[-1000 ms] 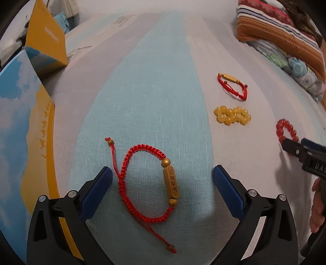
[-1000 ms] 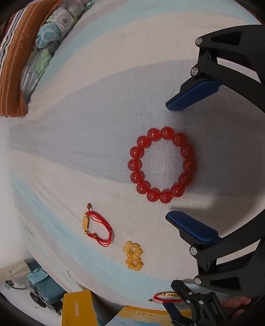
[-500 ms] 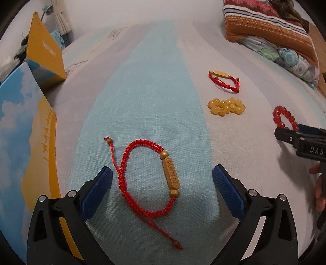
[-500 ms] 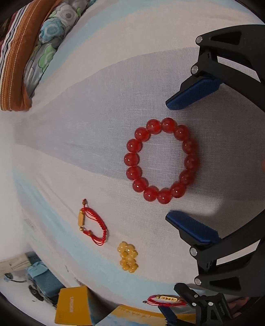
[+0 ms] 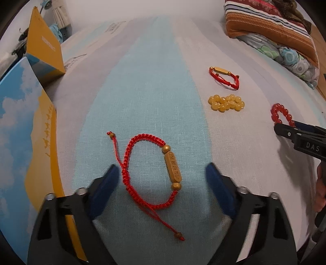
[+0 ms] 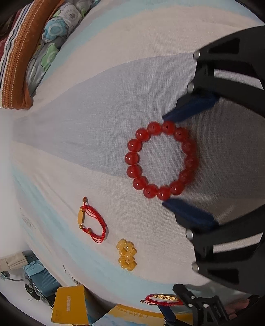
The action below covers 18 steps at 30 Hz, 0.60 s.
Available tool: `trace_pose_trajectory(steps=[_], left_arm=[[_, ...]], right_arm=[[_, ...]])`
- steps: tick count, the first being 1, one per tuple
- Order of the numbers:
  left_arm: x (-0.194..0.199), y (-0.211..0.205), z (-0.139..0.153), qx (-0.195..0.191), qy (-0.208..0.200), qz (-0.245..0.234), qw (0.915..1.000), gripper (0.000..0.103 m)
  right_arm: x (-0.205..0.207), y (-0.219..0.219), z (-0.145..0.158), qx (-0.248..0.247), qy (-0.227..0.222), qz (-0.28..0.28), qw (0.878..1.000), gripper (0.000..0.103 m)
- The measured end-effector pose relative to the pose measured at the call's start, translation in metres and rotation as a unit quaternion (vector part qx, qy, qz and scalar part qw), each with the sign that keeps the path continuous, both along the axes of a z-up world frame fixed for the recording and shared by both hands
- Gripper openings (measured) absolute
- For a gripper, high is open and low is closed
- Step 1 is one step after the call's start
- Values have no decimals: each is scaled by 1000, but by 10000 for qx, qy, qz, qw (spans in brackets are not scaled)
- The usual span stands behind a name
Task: Organize jewelry
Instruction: 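Grasp red cord bracelet with left tool while right tool grasps red bead bracelet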
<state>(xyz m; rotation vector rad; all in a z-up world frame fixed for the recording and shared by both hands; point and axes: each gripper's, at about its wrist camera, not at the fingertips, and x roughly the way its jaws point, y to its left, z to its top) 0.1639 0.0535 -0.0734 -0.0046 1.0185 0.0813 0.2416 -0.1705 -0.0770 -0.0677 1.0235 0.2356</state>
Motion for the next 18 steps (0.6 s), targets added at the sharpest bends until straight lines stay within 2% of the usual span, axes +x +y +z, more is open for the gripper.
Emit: trace_pose_trajectory(steps=[1, 2, 4, 5, 7, 12, 13, 18], left_arm=[[-1, 0, 2, 1, -5, -31, 10000, 59], [-1, -1, 3, 1, -12, -52, 10000, 55], [-2, 0, 4, 29, -31, -58, 10000, 36], [-3, 0, 4, 28, -29, -55, 10000, 31], [-4, 1, 5, 53, -51, -53, 10000, 12], [-6, 0, 9, 32, -132, -113, 9998, 9], [-7, -1, 10, 14, -157, -127, 9998, 9], [-9, -3, 15, -39, -243, -173, 9995, 9]], right_arm=[[-1, 0, 1, -6, -27, 3, 10000, 55], [-1, 0, 1, -10, -46, 13, 10000, 47], [-2, 1, 2, -22, -92, 31, 10000, 38], [-2, 1, 3, -20, -111, 33, 9999, 33], [-4, 2, 4, -47, -184, 18, 9998, 26], [-6, 0, 9, 126, -315, 14, 9994, 23], [-7, -1, 11, 226, -355, 27, 9991, 13], [-9, -3, 18, 356, -492, 10, 9982, 13]])
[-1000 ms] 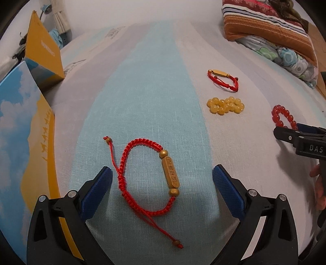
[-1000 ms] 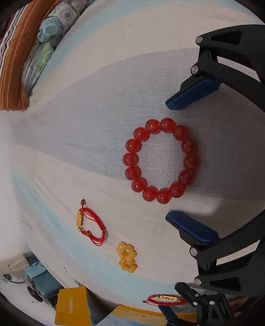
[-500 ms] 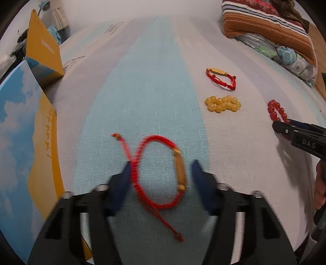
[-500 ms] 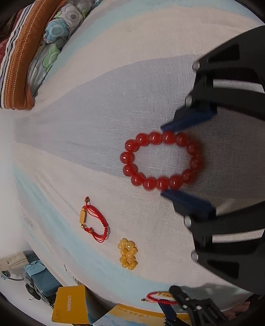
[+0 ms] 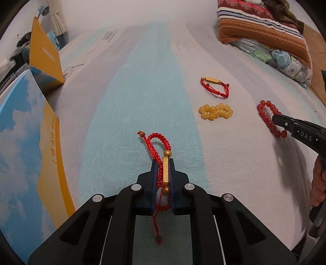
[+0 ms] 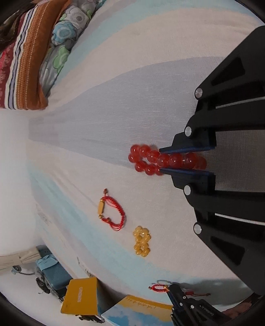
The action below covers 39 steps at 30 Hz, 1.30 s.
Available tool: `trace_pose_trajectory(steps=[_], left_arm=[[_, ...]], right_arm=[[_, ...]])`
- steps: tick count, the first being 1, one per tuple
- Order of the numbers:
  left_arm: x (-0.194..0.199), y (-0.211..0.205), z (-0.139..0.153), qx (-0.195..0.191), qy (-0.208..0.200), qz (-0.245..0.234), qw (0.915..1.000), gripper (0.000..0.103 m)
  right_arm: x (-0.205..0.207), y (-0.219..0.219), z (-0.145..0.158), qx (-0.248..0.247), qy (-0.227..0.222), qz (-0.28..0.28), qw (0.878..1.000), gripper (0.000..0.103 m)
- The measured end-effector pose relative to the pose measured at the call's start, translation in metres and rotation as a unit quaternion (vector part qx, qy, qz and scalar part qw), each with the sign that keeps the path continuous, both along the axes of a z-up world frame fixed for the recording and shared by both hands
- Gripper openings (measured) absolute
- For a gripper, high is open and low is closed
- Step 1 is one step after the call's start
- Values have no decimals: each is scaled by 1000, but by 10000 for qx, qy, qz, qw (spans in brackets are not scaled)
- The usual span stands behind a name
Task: Organize jewelry
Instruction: 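Grasp red cord bracelet with left tool while right tool grasps red bead bracelet, then carry both bracelets over the box with the left and right tools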
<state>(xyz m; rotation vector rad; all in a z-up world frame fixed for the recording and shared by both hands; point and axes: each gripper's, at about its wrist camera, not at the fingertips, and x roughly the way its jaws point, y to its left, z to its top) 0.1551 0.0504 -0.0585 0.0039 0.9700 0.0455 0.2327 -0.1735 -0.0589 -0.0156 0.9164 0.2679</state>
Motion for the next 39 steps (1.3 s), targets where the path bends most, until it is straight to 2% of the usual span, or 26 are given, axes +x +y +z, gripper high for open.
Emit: trace_pose_trajectory(steps=[17, 31, 39], left_arm=[[-3, -8, 23, -53, -199, -187, 9996, 9], [-22, -16, 61, -216, -404, -414, 9981, 9], [-39, -15, 82, -161, -539, -452, 9974, 9]], right_arm=[[-12, -13, 16, 326, -151, -114, 9993, 13], [-39, -13, 54, 490, -313, -53, 9983, 13], [-60, -2, 79, 557, -450, 47, 9974, 13]])
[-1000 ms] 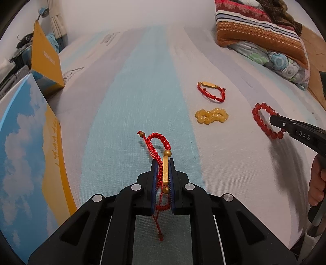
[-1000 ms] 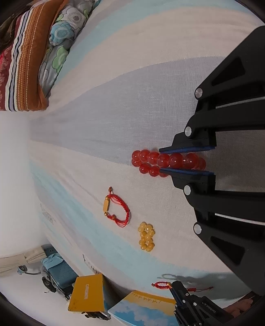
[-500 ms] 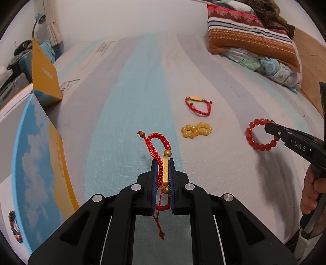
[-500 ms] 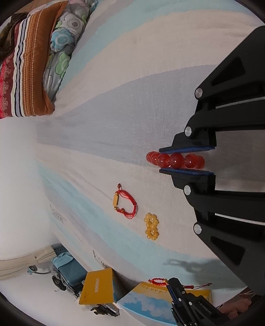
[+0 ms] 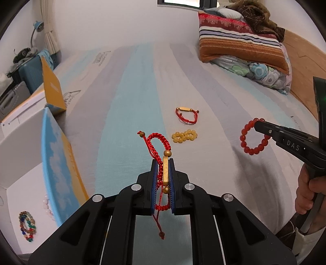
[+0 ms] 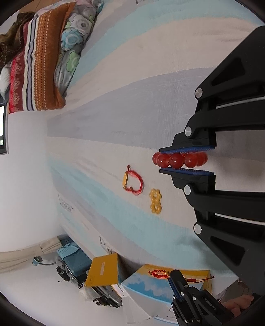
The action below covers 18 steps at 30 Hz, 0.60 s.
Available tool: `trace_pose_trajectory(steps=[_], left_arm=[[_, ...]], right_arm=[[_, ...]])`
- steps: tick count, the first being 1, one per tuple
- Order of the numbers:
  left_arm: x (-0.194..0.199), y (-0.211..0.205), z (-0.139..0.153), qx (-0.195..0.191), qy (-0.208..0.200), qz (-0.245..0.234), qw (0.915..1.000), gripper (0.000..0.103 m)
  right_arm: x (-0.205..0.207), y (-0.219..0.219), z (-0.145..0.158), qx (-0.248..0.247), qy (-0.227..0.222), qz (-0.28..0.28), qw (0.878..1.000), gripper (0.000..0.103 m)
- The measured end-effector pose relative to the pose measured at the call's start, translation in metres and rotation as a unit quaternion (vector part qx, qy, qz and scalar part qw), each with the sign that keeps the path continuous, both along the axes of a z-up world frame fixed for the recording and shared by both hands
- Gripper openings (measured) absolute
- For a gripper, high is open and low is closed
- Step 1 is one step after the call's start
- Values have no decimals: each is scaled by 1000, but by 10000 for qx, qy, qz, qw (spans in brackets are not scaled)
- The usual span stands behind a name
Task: Organize jewelry
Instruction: 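Carry both bracelets over the box with the left and right tools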
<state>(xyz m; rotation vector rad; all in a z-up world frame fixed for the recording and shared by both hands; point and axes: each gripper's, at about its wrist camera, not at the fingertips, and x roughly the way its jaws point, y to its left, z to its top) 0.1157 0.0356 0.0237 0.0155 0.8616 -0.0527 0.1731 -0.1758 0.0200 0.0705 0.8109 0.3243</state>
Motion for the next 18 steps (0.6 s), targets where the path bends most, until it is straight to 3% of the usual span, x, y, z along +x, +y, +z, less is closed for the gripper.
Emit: trace_pose_trajectory(steps=[18], left_arm=[[-40, 47, 53, 13, -389, 262, 9989, 9]], right_arm=[[-36, 59, 56, -68, -378, 324, 9987, 13]])
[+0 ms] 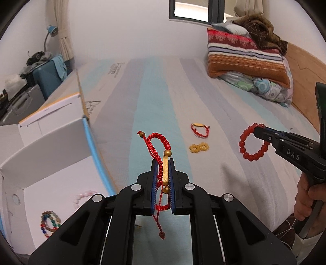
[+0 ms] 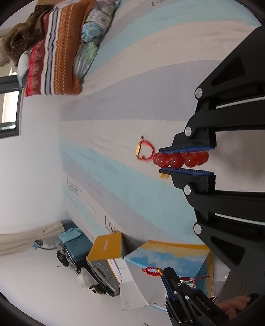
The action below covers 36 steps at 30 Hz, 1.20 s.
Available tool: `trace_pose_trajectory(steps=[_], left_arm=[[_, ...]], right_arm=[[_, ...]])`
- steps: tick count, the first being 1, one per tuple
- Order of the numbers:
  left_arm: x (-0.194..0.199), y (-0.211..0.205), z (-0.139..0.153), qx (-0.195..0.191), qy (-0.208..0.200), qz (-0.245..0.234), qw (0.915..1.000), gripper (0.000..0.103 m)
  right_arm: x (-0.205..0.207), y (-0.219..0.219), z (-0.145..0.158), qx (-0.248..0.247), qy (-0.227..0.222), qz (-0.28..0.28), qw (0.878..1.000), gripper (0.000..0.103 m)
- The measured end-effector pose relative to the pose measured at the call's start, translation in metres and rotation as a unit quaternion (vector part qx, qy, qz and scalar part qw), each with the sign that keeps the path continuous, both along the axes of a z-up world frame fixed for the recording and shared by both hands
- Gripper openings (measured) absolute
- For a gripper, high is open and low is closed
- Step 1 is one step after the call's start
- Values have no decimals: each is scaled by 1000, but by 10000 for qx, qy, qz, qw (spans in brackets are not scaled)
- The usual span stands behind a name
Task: Organize jewelry
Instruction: 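Carry both bracelets over the box with the left and right tools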
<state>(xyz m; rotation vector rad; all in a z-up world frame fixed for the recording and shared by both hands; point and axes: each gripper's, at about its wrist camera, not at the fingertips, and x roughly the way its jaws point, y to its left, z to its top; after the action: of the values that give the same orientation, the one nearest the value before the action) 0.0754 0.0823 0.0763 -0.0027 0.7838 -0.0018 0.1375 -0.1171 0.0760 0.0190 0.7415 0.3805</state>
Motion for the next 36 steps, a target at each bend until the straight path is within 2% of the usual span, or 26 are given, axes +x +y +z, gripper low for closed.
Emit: trace_pose_trajectory(steps=[21, 29, 36], left_arm=[[-58, 100, 37, 23, -308, 759, 9966, 9], [-78, 140, 31, -16, -268, 1059, 9940, 9], [-97, 180, 19, -70, -182, 1408, 9898, 9]], right_arm=[[-38, 130, 48, -34, -382, 844, 9957, 13], [-57, 187, 59, -56, -497, 1250, 9909, 13], [-74, 235, 52, -43, -446, 1636, 9855, 13]])
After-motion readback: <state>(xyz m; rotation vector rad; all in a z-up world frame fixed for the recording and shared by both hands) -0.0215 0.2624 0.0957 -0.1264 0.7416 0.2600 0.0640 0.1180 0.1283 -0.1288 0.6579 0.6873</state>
